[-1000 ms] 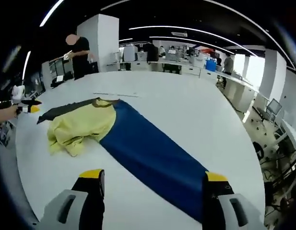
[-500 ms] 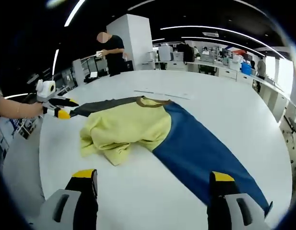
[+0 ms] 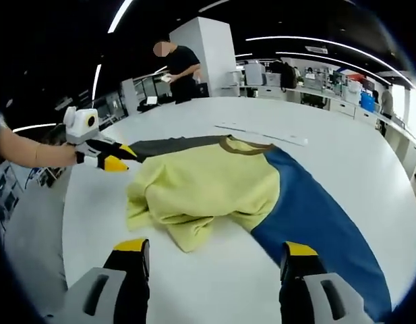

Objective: Fold the garment on the visible template until the final outline fits inside the template.

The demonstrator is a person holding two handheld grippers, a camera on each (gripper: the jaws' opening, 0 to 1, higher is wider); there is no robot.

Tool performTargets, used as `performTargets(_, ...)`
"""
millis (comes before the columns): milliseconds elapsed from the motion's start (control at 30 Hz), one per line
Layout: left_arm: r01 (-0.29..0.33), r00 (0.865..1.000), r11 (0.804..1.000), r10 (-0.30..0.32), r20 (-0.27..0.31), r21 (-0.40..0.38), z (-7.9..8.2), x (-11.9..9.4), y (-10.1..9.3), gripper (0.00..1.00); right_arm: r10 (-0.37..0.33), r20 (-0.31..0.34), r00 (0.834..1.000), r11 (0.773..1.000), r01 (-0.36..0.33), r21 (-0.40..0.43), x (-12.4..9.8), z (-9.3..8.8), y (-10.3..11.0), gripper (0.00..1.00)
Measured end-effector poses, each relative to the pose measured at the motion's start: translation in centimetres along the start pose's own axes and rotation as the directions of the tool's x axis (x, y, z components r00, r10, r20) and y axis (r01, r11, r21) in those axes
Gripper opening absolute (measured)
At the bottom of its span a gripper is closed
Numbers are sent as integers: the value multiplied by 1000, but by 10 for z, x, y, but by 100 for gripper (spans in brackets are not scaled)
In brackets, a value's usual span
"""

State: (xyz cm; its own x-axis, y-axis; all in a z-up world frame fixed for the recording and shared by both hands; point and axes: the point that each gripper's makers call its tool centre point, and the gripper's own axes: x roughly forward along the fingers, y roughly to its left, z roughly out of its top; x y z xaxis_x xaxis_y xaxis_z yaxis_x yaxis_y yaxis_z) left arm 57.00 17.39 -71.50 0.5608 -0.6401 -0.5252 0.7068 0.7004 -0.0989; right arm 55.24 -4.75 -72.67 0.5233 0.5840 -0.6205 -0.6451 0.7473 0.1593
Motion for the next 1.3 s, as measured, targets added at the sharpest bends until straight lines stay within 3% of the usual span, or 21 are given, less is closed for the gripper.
performTargets(233, 17, 999, 999, -18, -33, -44, -12, 18, -5, 21, 13, -13, 1000, 999, -14, -40, 11, -2, 9, 61)
performTargets(333, 14, 999, 999, -16, -38, -52, -13, 23, -5, 19, 26, -13, 1000, 999, -27, -32, 16, -2, 13, 49)
performTargets(567, 18, 997, 1000, -20, -78, -21, -22, 35, -6, 9, 27, 2, 1000, 999, -26, -34, 27, 1, 17, 33)
performTargets(667, 24, 997, 999, -26, -79, -35, -22, 37, -7, 7, 5, 3, 1000, 996, -5, -90, 30, 2, 16, 23)
performTargets(867, 18, 996, 999, -20, -83, -35, -22, 41, -6, 6, 34, 5, 999, 998, -34, -45, 37, 1, 22, 18)
performTargets(967, 18, 994, 998, -23, -104, -55, -24, 39, -7, 3, 54, -4, 999, 998, -54, 19, 41, -2, 26, 12)
performTargets(1167, 23, 990, 998, -30, -136, -50, -27, 28, -10, 2, 60, 0, 998, 998, -60, 33, 37, -1, 30, 0)
performTargets(1300, 12, 992, 999, -18, -128, -45, -21, 16, -13, 1, 58, 11, 998, 998, -59, 37, 28, 4, 34, 0)
